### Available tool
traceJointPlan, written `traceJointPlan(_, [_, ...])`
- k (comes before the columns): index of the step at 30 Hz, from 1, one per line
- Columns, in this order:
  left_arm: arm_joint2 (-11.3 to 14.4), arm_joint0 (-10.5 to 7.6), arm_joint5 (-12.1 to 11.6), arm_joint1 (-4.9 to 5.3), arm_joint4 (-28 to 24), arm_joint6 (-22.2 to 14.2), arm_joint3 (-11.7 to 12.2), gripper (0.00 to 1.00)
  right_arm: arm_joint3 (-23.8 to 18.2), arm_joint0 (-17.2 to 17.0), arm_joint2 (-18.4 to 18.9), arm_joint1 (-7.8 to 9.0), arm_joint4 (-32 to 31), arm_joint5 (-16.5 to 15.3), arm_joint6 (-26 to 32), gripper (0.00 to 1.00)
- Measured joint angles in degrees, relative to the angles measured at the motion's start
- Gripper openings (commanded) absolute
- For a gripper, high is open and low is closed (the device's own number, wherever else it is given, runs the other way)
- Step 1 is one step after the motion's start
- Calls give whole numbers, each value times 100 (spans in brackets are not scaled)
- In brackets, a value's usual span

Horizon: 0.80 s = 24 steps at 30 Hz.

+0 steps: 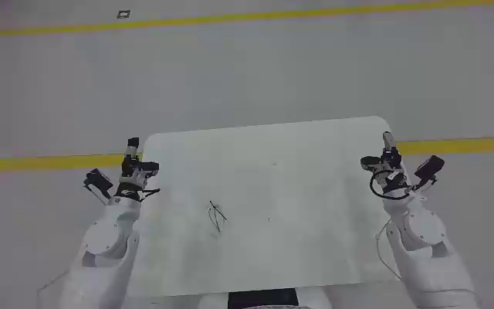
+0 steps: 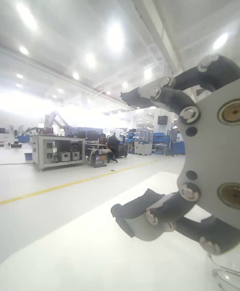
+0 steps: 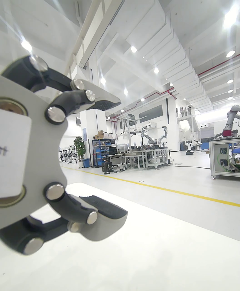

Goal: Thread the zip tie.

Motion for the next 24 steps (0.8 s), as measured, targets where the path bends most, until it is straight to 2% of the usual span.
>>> traceJointPlan(2, [-168,89,152,43,163,-593,-104,100,0,0,0,0,0,0,0,100])
traceJointPlan(5, [-365,239,612,118,491,-1363,-371,100,0,0,0,0,0,0,0,100])
traceJointPlan(7, [-421,282,728,150,839,-1781,-481,100,0,0,0,0,0,0,0,100])
traceJointPlan(15, [-410,273,718,152,776,-1668,-473,100,0,0,0,0,0,0,0,100])
traceJointPlan(17, [-357,191,933,201,1023,-1928,-607,100,0,0,0,0,0,0,0,100])
traceJointPlan(19, [-386,105,1243,254,1437,-2530,-757,100,0,0,0,0,0,0,0,100])
traceJointPlan(21, [-415,88,1478,295,1686,-3005,-887,100,0,0,0,0,0,0,0,100])
traceJointPlan(22, [-409,95,1674,318,1761,-3263,-971,100,0,0,0,0,0,0,0,100])
traceJointPlan(24, [-369,101,1915,352,1967,-3607,-1116,100,0,0,0,0,0,0,0,100])
